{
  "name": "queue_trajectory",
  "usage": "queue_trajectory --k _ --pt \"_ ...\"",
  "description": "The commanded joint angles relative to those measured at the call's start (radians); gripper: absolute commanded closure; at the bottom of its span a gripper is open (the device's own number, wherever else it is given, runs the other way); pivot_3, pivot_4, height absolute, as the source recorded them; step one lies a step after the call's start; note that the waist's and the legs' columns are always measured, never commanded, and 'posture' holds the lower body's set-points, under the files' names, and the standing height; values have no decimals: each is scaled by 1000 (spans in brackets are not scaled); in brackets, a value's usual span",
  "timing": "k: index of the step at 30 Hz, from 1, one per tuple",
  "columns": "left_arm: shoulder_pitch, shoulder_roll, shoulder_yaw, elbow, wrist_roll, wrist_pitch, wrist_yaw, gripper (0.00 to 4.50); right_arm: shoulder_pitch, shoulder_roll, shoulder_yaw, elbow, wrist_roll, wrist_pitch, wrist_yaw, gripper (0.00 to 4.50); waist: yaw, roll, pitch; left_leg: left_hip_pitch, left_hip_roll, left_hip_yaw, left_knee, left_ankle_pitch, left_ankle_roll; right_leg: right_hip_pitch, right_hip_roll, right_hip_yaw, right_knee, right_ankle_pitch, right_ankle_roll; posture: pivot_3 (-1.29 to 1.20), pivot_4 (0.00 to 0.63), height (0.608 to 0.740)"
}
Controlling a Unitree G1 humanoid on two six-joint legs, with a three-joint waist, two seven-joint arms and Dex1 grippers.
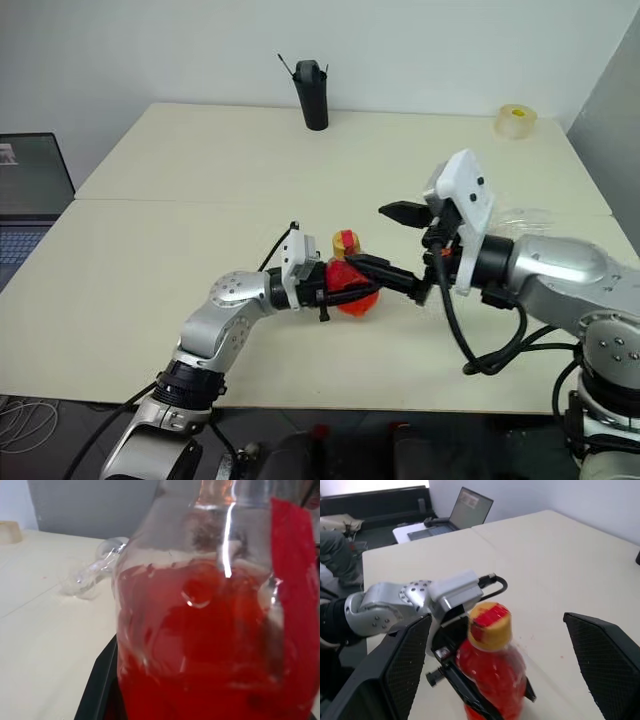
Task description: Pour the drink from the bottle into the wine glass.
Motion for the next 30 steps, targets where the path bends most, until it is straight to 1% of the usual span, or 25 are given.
queue_trajectory --k 1,5,8,11,17,24,27,29,30 --pt "-44 -22 9 13 13 -54 13 2902 -8 40 13 -37 87 6 -254 0 0 0 0 0 0 0 0 0 0 0 0 0 0 0 0 0 150 740" --pt "-69 -41 8 59 37 -74 26 2902 11 69 43 -14 198 -31 -497 0 -1 0 0 0 0 0 0 0 0 0 0 0 0 0 0 0 150 740" --pt "-81 -51 5 82 44 -80 27 2903 7 65 91 4 244 -46 -615 0 -1 0 0 0 0 0 0 0 0 0 0 0 0 0 0 0 150 740" --pt "-90 -61 4 104 53 -96 23 2917 -3 83 153 7 284 -82 -714 0 -3 0 0 0 0 0 0 0 0 0 0 0 0 0 0 0 150 740" --pt "-104 -71 7 133 68 -117 14 2917 -9 103 225 30 290 -141 -812 0 -3 0 0 -1 0 0 0 0 0 0 1 0 0 0 0 0 150 740" --pt "-115 -69 11 151 77 -135 17 2917 -20 93 248 57 285 -184 -845 0 -3 0 0 -1 0 0 0 0 0 0 1 0 -1 0 0 0 150 740" --pt "-108 -65 12 140 77 -133 21 2917 -28 99 262 68 282 -191 -835 611 -3 0 0 -1 0 0 0 0 0 0 1 0 -1 0 0 0 150 740" --pt "-103 -61 14 134 76 -130 22 2917 -33 102 272 75 281 -194 -831 1254 -3 0 0 -1 0 0 0 0 0 0 1 0 -1 0 0 0 150 740" --pt "-101 -59 15 132 75 -130 22 2917 -34 102 278 78 281 -193 -828 1644 -3 0 0 -1 0 0 0 0 0 0 1 0 -1 0 0 0 150 740"
